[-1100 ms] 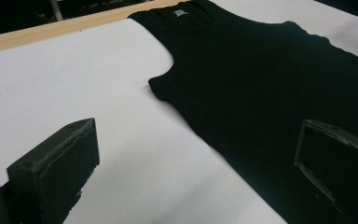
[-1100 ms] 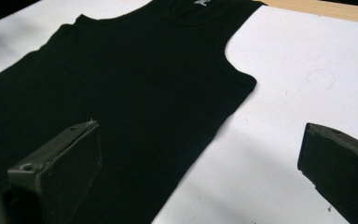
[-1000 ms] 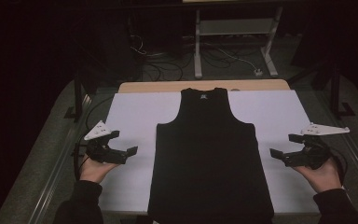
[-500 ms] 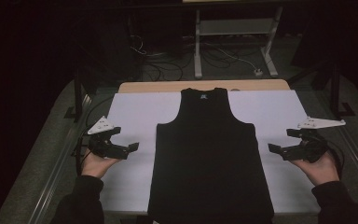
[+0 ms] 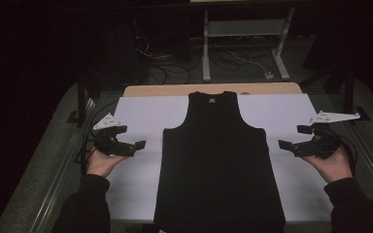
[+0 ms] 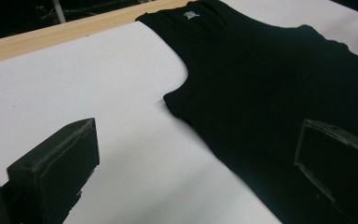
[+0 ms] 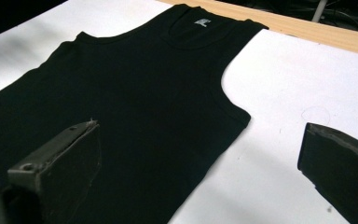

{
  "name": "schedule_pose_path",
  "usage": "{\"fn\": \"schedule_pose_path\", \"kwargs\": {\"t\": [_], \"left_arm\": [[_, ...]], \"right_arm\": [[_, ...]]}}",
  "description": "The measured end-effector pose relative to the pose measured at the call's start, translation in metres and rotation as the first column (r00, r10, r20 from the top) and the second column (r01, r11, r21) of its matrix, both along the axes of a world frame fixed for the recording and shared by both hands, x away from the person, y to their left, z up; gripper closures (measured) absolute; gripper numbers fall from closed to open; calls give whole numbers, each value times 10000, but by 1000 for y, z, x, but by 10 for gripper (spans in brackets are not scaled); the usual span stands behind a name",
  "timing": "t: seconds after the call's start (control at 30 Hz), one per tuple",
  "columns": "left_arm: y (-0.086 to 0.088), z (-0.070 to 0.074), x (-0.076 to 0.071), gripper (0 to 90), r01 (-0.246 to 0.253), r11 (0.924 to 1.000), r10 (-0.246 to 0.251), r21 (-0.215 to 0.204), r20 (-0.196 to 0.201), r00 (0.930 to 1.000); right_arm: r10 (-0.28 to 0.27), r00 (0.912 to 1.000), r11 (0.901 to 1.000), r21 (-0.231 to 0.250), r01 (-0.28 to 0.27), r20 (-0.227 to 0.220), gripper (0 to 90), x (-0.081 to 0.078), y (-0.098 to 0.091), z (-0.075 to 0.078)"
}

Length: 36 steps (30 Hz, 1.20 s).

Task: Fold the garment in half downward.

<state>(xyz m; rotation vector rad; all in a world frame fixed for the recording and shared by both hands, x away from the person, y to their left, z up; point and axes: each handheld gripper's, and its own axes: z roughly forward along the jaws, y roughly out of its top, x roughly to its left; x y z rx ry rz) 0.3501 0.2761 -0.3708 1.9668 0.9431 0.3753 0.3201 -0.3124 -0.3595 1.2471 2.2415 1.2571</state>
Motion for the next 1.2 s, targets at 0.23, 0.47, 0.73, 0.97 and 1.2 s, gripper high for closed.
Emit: {"fn": "schedule_pose_path", "kwargs": {"t": [0.23,0.47,0.73,0.97,1.2], "left_arm": [[-4,0,9,0,104,9998,-102,159,-116,9999],[-7,4,17,0,200,9995,-196,259,-144,9997],[-12,9,26,0,402,9989,-397,235,-185,9990],[-16,10,34,0,600,9972,-591,440,-208,9980],[-19,8,42,0,705,9966,-692,437,-307,9971]], "right_arm": [[75,10000,9999,-126,-75,0,0,10,1,3],[100,9999,9999,-124,-101,-104,0,17,2,6],[272,9996,9995,-141,-274,-120,0,26,6,7],[345,9993,9992,-197,-348,-165,0,36,9,7],[450,9988,9986,-275,-455,-190,0,47,15,4]]}}
